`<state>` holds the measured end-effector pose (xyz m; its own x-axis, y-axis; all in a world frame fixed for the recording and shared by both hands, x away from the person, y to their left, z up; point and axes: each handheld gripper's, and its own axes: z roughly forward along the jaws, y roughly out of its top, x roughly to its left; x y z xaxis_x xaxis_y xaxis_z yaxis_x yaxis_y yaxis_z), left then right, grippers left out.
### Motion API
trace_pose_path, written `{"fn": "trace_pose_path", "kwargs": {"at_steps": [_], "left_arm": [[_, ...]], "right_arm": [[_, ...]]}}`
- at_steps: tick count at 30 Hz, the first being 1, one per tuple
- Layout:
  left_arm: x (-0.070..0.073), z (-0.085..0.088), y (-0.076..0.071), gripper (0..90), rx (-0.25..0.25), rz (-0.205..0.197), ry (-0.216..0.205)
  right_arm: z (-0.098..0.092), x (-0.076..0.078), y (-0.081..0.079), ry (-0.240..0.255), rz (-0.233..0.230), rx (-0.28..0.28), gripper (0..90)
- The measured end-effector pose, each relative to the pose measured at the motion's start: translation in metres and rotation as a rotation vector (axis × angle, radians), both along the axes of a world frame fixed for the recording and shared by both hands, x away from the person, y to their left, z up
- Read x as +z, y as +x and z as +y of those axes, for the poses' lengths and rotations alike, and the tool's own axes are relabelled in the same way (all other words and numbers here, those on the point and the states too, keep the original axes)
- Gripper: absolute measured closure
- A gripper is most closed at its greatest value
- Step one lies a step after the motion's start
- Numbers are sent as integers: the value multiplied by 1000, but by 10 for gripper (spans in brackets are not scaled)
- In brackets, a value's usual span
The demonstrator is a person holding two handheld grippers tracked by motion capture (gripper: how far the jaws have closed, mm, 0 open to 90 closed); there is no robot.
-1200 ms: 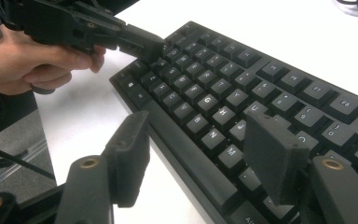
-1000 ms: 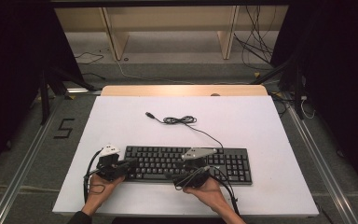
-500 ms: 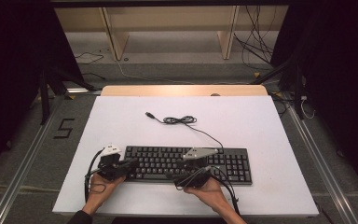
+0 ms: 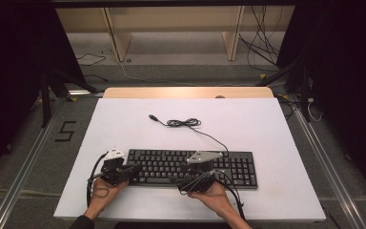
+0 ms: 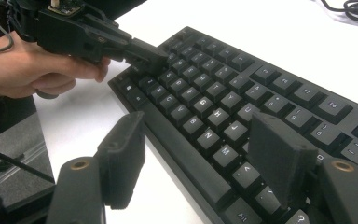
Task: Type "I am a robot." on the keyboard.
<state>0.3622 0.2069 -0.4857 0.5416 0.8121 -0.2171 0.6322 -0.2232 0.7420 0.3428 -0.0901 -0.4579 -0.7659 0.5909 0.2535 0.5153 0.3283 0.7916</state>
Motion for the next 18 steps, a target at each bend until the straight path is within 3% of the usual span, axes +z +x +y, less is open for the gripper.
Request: {"fn": "trace_pose_path", "kwargs": {"at_steps": [4,13,18], "left_arm": [[2,2,-1,860,9,-9,-18],[12,6,-7,695,-8,-34,-86],[13,6,-10,575,-3,-29,-98]], "right_arm": [[1,0,0,0,2,0,375],[2,-2,0,-1,2,3,375],[4,-4,0,0,7,21,442]]}}
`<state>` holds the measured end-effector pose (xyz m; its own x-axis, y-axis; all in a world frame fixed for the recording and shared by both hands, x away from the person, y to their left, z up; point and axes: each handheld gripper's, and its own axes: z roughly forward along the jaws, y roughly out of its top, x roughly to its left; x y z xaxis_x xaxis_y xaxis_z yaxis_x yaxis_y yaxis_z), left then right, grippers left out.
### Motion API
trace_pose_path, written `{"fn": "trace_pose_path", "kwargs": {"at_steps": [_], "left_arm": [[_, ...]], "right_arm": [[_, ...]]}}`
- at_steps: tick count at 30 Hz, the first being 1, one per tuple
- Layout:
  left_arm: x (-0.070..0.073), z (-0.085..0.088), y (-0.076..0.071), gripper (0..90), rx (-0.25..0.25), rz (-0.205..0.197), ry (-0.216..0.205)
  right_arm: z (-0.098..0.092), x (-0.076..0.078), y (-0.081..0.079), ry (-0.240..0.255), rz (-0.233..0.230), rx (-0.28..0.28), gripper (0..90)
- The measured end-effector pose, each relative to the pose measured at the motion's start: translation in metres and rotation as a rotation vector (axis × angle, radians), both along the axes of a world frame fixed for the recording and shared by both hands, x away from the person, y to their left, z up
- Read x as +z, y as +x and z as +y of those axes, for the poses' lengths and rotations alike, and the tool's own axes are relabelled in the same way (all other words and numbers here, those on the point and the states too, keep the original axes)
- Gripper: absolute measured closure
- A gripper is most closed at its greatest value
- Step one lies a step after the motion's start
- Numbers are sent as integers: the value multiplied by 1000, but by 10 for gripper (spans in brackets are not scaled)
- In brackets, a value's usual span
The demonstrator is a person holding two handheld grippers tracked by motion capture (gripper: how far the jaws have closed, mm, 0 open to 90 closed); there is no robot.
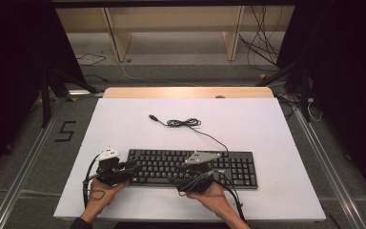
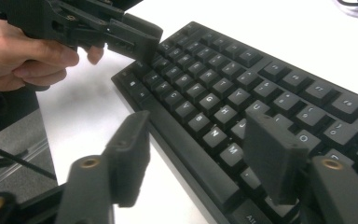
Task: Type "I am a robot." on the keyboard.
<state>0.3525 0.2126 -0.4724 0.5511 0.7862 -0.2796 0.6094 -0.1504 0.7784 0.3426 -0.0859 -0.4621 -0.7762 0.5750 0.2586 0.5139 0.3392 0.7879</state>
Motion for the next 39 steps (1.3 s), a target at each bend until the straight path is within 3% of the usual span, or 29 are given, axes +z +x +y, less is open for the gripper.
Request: {"fn": "trace_pose_path", "kwargs": {"at_steps": [8,18,26,39], "left_arm": [[3,-1,-4,434,-8,-28,-35],[7,1,-9,360,-8,-44,-56],[10,2,-12,329,-13,-64,-77],[12,2,-15,311,-18,-78,-84]], "right_arm": [[4,-3,-1,-17,1,17,627],[10,-9,-2,-57,4,30,820],[12,-13,0,-84,10,20,893],[14,-16,1,-97,16,21,900]]}}
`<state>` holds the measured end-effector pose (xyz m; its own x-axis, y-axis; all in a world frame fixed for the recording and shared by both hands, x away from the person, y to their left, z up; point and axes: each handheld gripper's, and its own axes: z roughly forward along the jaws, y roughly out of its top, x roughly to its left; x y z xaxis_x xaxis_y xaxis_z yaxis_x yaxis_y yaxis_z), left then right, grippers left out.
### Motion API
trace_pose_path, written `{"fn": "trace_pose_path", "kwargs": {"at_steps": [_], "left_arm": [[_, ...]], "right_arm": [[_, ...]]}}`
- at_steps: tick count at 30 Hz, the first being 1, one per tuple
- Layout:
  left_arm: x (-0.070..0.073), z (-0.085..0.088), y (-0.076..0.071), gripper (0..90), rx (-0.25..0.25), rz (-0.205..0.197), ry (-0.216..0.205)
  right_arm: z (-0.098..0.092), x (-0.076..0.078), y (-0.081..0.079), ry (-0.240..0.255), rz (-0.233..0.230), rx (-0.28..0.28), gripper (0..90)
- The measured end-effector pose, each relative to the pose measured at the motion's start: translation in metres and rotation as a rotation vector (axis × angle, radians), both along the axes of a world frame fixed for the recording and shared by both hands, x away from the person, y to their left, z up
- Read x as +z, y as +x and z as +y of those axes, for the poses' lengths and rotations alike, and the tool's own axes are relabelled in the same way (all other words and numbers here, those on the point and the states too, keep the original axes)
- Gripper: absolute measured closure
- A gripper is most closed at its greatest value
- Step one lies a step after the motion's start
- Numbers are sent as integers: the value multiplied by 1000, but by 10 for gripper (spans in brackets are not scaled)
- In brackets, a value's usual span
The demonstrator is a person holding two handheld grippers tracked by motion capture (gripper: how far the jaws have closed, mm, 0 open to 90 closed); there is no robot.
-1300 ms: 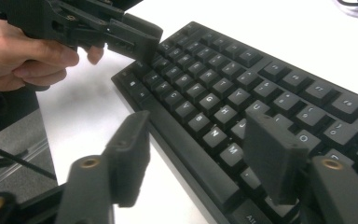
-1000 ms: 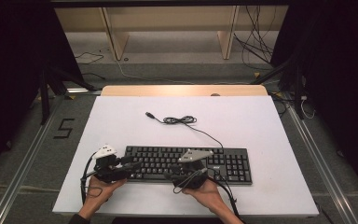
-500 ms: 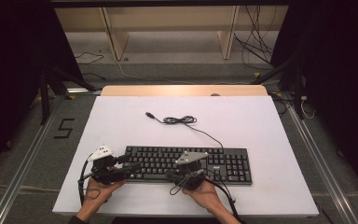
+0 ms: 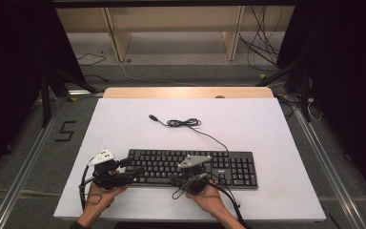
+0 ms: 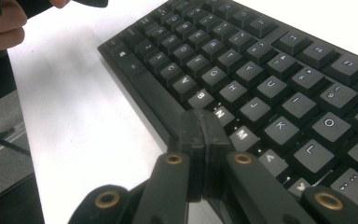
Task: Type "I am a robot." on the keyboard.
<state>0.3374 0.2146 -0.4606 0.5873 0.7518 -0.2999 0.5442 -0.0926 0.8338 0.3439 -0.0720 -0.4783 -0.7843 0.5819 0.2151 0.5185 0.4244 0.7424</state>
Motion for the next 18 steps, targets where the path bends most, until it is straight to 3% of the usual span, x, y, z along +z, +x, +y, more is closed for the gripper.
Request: {"fn": "trace_pose_path", "kwargs": {"at_steps": [18], "left_arm": [[1,-5,-5,299,-9,-7,0]], "right_arm": [[0,0,1,1,-5,-2,900]]}}
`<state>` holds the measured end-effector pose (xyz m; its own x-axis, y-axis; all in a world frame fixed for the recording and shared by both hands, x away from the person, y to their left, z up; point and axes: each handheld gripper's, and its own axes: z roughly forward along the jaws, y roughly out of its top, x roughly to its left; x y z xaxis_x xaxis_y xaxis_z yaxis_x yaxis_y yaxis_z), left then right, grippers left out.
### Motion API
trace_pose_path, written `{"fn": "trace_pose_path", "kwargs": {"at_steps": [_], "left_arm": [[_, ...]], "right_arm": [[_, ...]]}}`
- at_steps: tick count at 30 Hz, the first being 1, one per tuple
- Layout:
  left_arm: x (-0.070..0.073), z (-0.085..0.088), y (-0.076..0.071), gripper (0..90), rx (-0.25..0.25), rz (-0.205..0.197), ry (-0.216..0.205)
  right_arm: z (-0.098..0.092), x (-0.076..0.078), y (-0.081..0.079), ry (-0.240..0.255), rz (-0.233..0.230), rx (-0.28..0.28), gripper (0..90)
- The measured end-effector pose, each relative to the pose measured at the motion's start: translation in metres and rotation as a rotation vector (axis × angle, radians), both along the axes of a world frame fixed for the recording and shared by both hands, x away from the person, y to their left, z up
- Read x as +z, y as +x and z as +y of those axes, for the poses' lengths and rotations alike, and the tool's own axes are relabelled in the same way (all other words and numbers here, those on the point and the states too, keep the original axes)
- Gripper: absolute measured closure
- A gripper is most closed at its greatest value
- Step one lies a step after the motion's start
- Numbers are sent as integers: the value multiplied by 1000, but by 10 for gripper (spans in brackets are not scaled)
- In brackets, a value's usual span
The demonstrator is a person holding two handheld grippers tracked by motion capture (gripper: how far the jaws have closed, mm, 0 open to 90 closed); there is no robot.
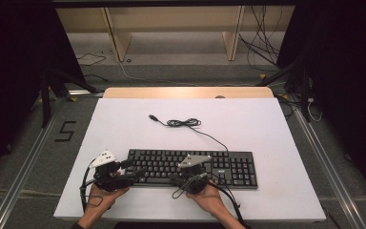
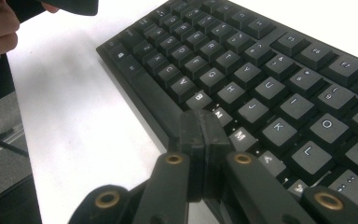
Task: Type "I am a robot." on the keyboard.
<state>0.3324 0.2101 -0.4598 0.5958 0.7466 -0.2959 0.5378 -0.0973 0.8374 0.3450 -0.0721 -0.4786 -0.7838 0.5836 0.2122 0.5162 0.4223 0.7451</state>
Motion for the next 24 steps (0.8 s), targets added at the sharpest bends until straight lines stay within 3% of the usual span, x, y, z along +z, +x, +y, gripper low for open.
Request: {"fn": "trace_pose_path", "kwargs": {"at_steps": [16,24], "left_arm": [[-1,1,1,284,2,3,3],[-2,2,2,282,9,7,3]], "right_arm": [[1,-5,2,-22,14,-3,900],[2,-7,1,-40,-1,-3,900]]}}
